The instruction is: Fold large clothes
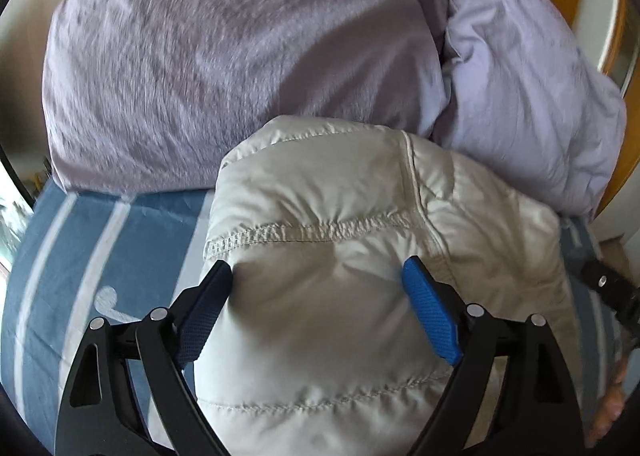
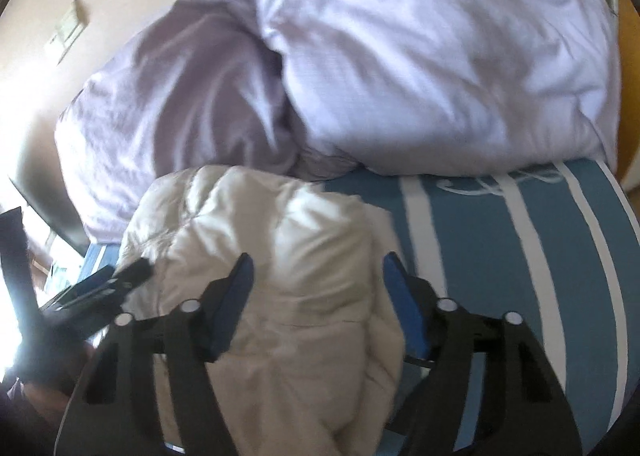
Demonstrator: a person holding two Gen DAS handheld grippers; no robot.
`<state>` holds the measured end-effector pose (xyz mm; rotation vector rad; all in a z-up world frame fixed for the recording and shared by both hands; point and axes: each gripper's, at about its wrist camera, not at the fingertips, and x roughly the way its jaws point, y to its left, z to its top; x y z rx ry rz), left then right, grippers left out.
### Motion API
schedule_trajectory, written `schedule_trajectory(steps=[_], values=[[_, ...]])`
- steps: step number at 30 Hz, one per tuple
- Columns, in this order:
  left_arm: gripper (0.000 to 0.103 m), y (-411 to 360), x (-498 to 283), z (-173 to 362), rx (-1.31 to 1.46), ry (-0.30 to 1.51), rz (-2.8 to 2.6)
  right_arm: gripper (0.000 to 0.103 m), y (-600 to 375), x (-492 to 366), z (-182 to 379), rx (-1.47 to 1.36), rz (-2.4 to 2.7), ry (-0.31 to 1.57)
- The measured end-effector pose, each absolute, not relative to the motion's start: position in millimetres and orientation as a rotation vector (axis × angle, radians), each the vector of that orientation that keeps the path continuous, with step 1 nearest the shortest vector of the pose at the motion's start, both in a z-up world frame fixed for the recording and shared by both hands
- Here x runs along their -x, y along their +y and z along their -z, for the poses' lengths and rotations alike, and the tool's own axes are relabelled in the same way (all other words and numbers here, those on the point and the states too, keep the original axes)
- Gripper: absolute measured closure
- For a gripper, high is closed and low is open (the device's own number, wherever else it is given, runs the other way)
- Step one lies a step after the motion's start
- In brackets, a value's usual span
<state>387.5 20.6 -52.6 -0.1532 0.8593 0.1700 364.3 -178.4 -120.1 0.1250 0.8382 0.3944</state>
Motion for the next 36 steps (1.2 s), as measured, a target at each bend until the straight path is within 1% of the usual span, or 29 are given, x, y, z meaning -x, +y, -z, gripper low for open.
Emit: schedule_trajectory(steps=[1, 4, 9, 11, 16, 23, 27, 29, 31, 34, 36], values=[[0.015, 17.6, -386.4, 53.2, 0.138, 0.855, -0.172, 0.046, -171.0, -364.4, 121.2, -0.118, -0.399, 0.836], [0.014, 16.4, -385.0, 55.6, 0.126, 0.848, -0.173, 0.049, -163.7, -365.2, 126.4, -0.086, -0.403, 0.832], [0.011, 16.5, -388.0, 59.0, 0.120, 0.846, -0.165, 0.050, -154.4, -366.3, 142.6, -0.019, -0.378, 0.842], [0.010, 15.2, -390.6, 61.4, 0.110, 0.845, -0.164, 0.049, -153.3, -366.5, 151.7, 0.008, -0.368, 0.846], [0.007, 13.3, -395.1, 65.8, 0.087, 0.842, -0.160, 0.041, -156.5, -369.5, 165.0, 0.008, -0.356, 0.854], [0.006, 5.8, -394.6, 64.7, 0.065, 0.837, -0.159, 0.040, -160.7, -375.2, 174.0, -0.012, -0.368, 0.876], [0.006, 10.3, -385.5, 54.6, 0.101, 0.838, -0.178, 0.040, -163.8, -372.7, 161.0, 0.012, -0.357, 0.889], [0.006, 10.9, -372.3, 45.6, 0.139, 0.833, -0.176, 0.037, -168.0, -365.2, 150.2, 0.022, -0.360, 0.883], [0.006, 10.8, -356.3, 37.3, 0.152, 0.826, -0.178, 0.020, -174.3, -353.2, 135.9, 0.036, -0.366, 0.867], [0.005, 8.0, -331.9, 26.3, 0.159, 0.813, -0.174, 0.008, -182.2, -328.8, 113.9, 0.056, -0.382, 0.834], [0.004, 5.4, -310.4, 19.1, 0.159, 0.809, -0.162, 0.002, -185.6, -308.9, 100.8, 0.080, -0.375, 0.817]])
